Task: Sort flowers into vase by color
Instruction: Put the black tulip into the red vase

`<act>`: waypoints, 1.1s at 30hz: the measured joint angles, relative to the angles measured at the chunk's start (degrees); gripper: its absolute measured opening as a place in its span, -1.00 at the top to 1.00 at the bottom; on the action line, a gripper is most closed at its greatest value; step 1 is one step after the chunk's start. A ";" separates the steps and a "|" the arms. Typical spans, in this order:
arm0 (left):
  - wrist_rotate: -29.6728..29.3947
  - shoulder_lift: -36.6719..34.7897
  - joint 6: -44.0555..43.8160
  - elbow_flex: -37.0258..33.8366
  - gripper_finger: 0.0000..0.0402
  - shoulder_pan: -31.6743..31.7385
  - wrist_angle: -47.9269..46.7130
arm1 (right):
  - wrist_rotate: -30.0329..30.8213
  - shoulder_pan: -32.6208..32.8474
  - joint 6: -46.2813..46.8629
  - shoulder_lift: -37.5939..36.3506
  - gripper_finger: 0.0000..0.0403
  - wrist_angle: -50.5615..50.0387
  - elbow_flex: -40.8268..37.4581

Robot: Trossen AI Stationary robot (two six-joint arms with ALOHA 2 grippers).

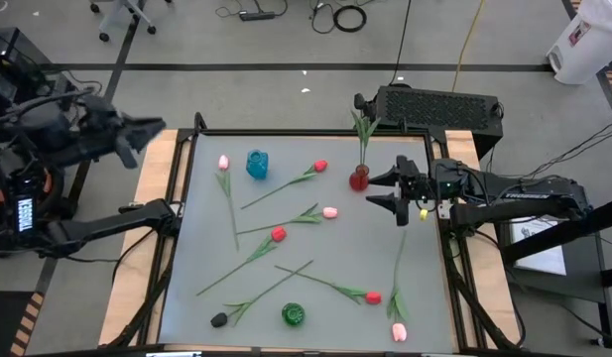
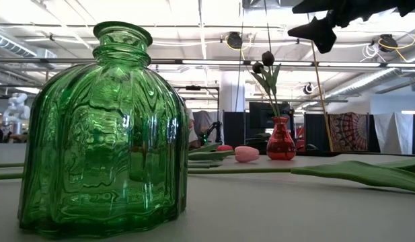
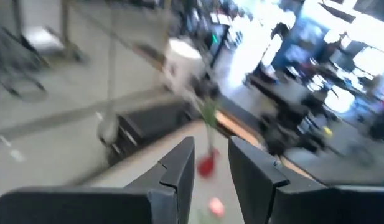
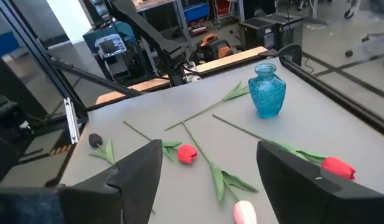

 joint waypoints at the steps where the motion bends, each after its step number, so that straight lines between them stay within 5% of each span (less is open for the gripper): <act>1: 1.46 0.30 -0.18 -0.02 0.48 0.00 -1.18 | 0.17 0.00 -1.09 0.00 -0.26 0.00 0.00; 18: 9.81 9.17 1.87 -8.63 0.48 -1.85 6.72 | 4.73 -0.02 -10.35 0.09 -0.26 -0.09 0.00; 28: 10.68 16.32 1.27 -17.21 0.48 -15.36 10.56 | 4.67 -0.02 -10.26 0.09 -0.26 -0.07 0.00; 33: 5.51 19.48 -2.86 -20.40 0.48 -24.79 10.60 | 4.67 -0.02 -10.24 0.09 -0.26 -0.07 0.00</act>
